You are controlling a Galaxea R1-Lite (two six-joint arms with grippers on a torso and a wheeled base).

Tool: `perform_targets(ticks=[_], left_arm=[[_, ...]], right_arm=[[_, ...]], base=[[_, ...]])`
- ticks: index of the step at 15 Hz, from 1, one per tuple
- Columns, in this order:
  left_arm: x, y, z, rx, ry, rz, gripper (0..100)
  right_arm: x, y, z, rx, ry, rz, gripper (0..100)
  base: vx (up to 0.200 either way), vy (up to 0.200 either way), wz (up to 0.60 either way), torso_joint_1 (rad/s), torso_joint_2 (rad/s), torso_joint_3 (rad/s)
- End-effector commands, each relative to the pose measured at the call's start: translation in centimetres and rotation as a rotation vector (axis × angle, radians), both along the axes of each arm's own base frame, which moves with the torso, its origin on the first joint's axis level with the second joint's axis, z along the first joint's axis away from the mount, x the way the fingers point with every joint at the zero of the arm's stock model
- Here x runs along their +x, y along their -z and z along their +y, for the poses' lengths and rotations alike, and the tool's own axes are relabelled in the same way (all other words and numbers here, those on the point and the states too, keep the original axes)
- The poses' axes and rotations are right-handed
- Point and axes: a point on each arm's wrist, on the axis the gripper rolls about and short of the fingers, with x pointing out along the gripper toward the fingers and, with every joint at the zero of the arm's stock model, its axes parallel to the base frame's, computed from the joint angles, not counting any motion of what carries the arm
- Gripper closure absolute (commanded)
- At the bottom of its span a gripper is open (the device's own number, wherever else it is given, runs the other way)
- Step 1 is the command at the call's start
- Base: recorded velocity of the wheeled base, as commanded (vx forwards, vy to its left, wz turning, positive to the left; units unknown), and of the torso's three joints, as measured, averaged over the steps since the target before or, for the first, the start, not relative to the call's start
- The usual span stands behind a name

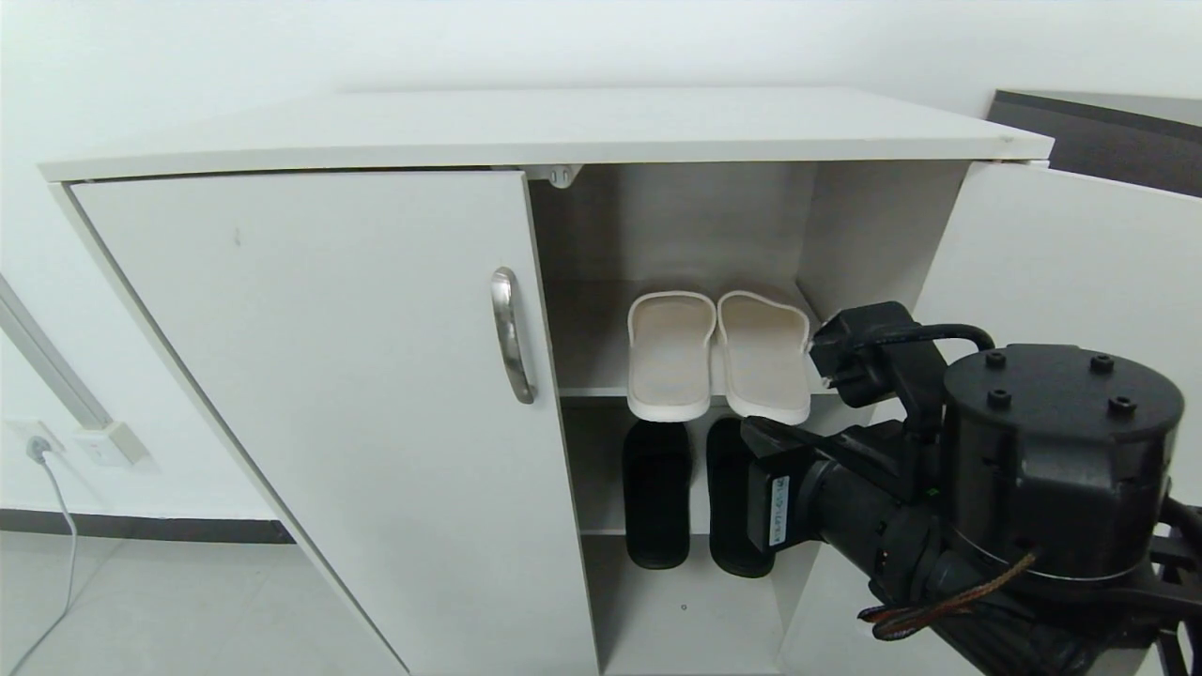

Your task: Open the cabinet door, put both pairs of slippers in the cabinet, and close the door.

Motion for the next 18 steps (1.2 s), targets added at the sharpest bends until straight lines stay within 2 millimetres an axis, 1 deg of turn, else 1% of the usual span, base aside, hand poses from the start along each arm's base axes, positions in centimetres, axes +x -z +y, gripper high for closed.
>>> perform_targets(ticks=[1,3,18], left_arm=[[0.01,0.0,0.0,0.0,0.0,0.001,100],[0.01,0.0,0.0,0.0,0.0,0.001,100],[0.01,0.0,0.0,0.0,0.002,0.001,100]], right_arm=[[-0.03,0.1,0.01,-0.003,-0.001,0.002,100],[-0.08,0.14,0.02,-0.004,-0.006,0.003,100],[-0.09,0.47,-0.03,-0.011,-0.016,0.012,100]], base=[[0.0,0.0,0.0,0.0,0.0,0.0],[0.0,0.0,0.0,0.0,0.0,0.0],[-0.2,0.0,0.0,0.001,0.0,0.001]])
